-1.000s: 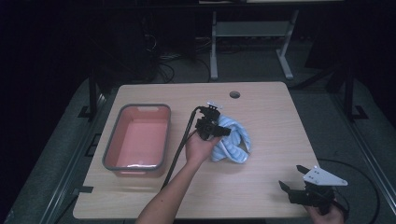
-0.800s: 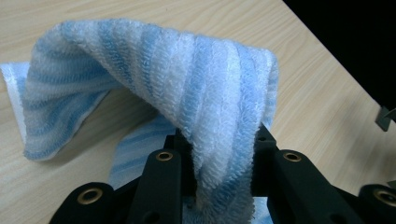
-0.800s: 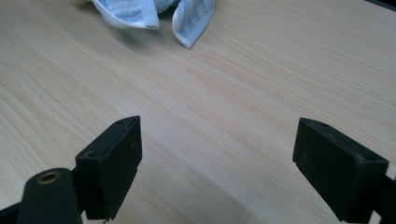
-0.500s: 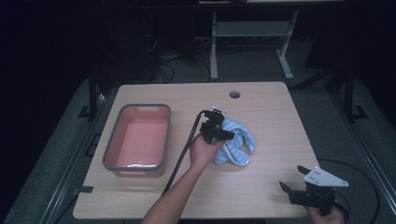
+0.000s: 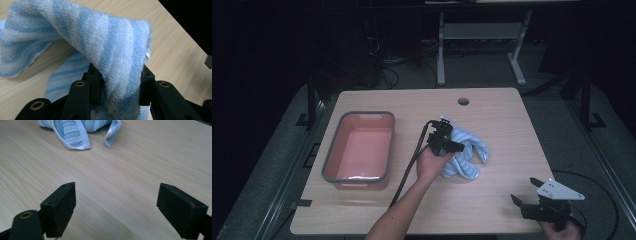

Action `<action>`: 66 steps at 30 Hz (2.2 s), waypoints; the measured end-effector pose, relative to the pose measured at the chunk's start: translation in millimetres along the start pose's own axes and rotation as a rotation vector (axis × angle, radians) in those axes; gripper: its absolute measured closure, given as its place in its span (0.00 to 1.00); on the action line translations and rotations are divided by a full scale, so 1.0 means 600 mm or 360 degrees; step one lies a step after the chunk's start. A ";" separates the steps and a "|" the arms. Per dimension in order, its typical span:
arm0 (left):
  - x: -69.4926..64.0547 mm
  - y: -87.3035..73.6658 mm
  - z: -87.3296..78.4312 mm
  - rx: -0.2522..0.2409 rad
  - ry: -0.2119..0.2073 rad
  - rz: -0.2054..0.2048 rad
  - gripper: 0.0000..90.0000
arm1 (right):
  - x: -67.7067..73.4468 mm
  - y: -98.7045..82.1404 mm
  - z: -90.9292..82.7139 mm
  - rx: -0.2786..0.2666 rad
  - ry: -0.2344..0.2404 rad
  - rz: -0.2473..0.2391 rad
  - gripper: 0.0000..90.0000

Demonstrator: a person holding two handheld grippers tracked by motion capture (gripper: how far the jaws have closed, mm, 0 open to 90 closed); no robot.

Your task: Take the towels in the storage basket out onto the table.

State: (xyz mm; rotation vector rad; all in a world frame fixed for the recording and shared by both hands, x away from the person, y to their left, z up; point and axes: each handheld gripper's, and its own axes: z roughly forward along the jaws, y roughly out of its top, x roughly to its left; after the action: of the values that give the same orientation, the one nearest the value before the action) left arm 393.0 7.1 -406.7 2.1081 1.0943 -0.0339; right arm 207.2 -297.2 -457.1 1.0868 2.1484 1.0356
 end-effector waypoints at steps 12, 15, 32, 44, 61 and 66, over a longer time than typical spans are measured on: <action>-0.003 -0.003 -0.002 0.0007 0.0013 0.0021 0.53 | -0.001 -0.001 -0.001 0.0000 -0.0001 0.0002 0.17; -0.003 -0.004 -0.004 0.0041 0.0037 0.0054 0.50 | -0.002 -0.001 0.000 0.0001 -0.0004 -0.0009 0.17; 0.010 -0.016 -0.047 -0.0017 -0.0004 0.0060 0.42 | -0.005 -0.002 -0.001 -0.0002 -0.0013 -0.0002 0.17; 0.026 -0.037 -0.085 -0.0082 -0.0027 0.0059 0.42 | -0.006 -0.003 -0.002 0.0003 -0.0024 -0.0002 0.17; 0.025 -0.077 -0.122 -0.0096 -0.0044 0.0110 0.37 | -0.005 -0.003 -0.002 0.0005 -0.0034 0.0003 0.17; 0.019 -0.096 -0.127 -0.0110 -0.0010 0.0142 0.36 | -0.006 -0.003 -0.001 0.0006 -0.0036 0.0004 0.17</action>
State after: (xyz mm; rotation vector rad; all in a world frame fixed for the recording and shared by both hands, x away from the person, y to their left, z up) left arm 336.3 83.3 -390.5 2.0910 0.9828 0.0397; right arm 207.8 -300.8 -457.5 1.0977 2.1328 1.0162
